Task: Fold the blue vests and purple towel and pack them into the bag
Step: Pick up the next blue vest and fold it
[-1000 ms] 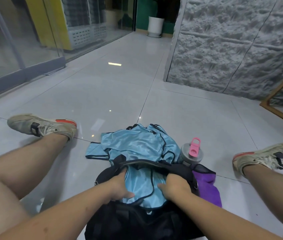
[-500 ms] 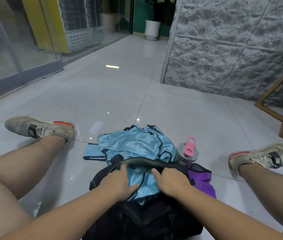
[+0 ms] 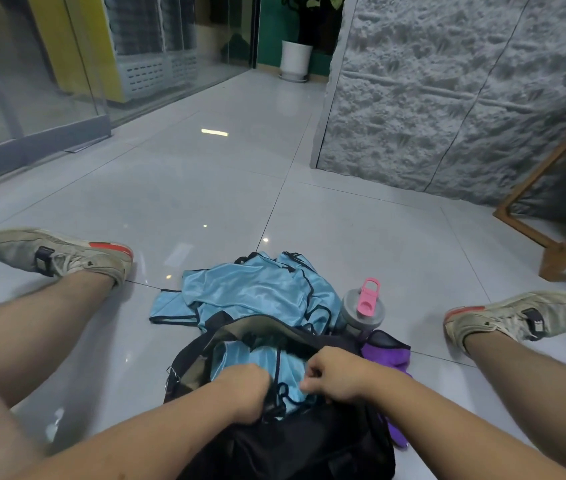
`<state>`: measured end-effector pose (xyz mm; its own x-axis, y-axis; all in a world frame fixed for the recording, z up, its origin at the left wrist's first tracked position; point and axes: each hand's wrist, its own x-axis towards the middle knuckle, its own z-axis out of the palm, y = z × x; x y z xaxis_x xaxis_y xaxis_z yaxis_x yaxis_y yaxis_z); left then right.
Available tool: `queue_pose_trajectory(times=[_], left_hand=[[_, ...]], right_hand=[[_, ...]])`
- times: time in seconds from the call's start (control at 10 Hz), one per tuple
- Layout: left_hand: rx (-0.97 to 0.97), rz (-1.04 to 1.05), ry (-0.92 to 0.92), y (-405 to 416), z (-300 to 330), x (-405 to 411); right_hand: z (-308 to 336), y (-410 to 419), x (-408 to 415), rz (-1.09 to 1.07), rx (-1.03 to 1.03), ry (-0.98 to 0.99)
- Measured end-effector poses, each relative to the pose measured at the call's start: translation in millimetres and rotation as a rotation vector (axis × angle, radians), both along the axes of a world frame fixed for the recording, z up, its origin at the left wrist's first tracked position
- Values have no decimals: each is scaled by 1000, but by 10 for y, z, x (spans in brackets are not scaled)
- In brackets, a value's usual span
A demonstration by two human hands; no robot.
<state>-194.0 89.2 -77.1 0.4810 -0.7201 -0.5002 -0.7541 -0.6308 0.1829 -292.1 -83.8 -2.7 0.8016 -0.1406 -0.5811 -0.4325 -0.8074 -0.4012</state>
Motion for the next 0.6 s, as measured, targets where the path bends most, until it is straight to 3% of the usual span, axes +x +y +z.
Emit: queue_pose_trajectory(times=[0.1, 0.2, 0.3, 0.4, 0.5, 0.6], left_hand=[[-9, 27, 298, 36, -29, -14], [-34, 53, 472, 17, -35, 13], [72, 0, 519, -111, -5, -78], [201, -78, 413, -198, -90, -190], [158, 0, 422, -127, 49, -156], [7, 97, 521, -92, 222, 90]], right_hand=[[5, 46, 92, 80, -76, 99], [-8, 178, 211, 162, -96, 104], [-72, 295, 313, 253, -124, 172], [-93, 361, 347, 339, -161, 296], [-159, 382, 309, 382, -209, 426], [-67, 382, 388, 324, -152, 412]])
